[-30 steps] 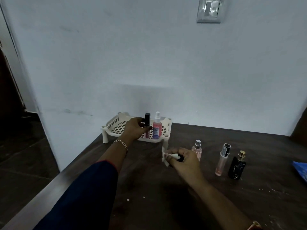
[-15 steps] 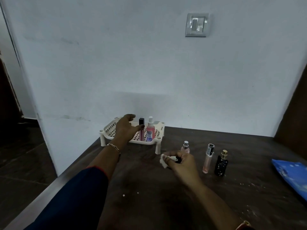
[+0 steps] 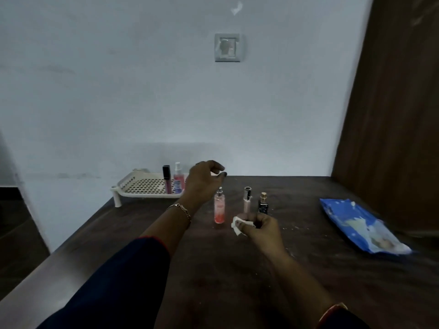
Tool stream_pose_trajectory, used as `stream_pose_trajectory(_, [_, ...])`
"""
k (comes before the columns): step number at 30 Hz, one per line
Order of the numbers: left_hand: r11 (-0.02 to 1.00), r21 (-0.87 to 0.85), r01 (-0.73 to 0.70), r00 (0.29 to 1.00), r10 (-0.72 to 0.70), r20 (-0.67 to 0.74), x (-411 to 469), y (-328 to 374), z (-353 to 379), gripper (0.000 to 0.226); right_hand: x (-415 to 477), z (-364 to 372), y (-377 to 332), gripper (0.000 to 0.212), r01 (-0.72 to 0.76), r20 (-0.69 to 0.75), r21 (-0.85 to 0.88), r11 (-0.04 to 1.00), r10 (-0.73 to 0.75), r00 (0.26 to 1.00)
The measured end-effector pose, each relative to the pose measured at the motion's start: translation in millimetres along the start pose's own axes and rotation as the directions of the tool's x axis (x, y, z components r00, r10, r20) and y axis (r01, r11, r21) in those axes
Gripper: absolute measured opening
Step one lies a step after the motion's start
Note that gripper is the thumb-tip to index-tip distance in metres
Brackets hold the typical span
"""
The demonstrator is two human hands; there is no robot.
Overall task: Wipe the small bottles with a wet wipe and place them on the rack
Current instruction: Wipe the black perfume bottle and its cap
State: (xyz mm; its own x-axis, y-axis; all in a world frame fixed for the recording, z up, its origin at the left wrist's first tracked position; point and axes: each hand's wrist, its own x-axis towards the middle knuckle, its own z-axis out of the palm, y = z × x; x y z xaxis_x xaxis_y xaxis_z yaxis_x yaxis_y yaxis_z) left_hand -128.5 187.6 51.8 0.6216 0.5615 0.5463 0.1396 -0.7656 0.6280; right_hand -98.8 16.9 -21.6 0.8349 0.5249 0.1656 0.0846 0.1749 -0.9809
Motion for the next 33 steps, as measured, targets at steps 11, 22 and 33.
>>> stream_pose_trajectory(11, [0.596, 0.573, -0.562, 0.822, 0.329, 0.464, -11, 52, 90, 0.057, 8, -91, 8, 0.011, -0.067, -0.226, -0.012, 0.998, 0.062, 0.972])
stream_pose_trajectory(22, [0.721, 0.470, -0.509, 0.839, 0.294, 0.458, -5, 51, 107, 0.022, 9, -108, 13, 0.012, -0.100, -0.334, 0.070, 0.993, 0.118, 0.935])
stream_pose_trajectory(33, [0.863, 0.284, -0.417, 0.866, 0.281, 0.414, -39, 51, 60, 0.015, -25, -107, -2, 0.015, -0.083, -0.356, 0.080, 0.993, 0.106, 0.928])
